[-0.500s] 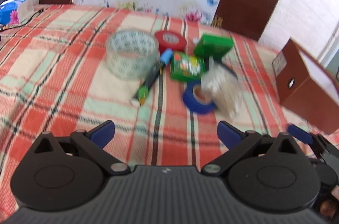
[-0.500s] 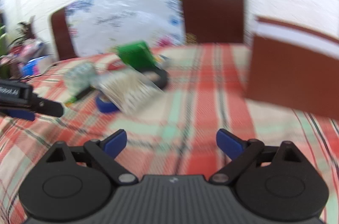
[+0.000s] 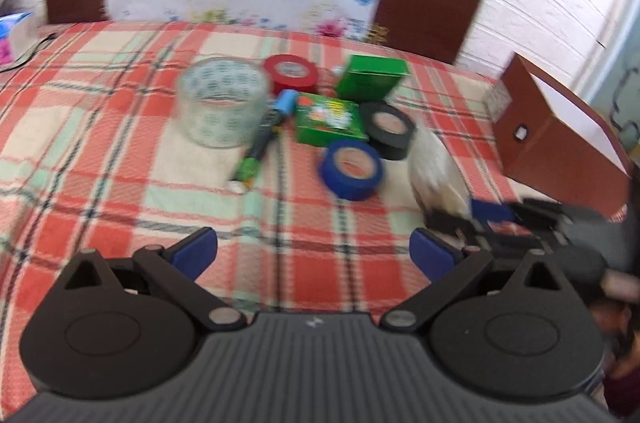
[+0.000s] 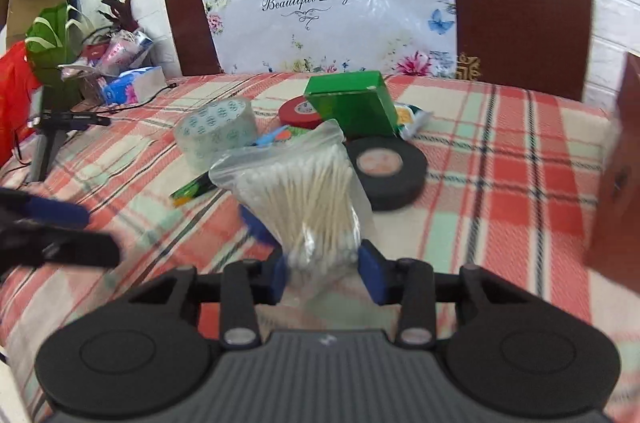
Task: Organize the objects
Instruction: 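Close both grippers together on the bag of cotton swabs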
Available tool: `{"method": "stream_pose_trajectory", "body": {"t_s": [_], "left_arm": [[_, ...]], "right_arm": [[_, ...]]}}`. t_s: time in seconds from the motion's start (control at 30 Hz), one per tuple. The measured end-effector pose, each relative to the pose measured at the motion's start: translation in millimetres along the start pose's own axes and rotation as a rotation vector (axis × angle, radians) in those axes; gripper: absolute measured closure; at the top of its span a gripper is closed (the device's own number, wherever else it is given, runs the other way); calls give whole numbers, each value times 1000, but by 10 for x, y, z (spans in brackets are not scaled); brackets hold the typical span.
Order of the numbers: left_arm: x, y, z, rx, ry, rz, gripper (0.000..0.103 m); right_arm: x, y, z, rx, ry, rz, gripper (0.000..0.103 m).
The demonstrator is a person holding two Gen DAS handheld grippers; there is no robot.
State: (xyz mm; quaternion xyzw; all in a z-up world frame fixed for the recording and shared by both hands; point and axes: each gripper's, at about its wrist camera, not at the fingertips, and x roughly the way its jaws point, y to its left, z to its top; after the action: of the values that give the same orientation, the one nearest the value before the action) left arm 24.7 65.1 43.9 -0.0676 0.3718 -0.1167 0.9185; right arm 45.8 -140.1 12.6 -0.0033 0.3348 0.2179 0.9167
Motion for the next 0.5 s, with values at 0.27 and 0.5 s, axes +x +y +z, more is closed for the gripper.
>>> {"method": "stream_pose_trajectory", "body": {"t_s": [0.27, 0.5], "left_arm": [[300, -799, 15, 175, 97, -241, 19], [721, -1221, -146, 242, 224, -299, 38]], "right_arm": [[-966, -12, -661, -165, 15, -294, 43], [-1074, -159, -860, -28, 21, -227, 43]]}}
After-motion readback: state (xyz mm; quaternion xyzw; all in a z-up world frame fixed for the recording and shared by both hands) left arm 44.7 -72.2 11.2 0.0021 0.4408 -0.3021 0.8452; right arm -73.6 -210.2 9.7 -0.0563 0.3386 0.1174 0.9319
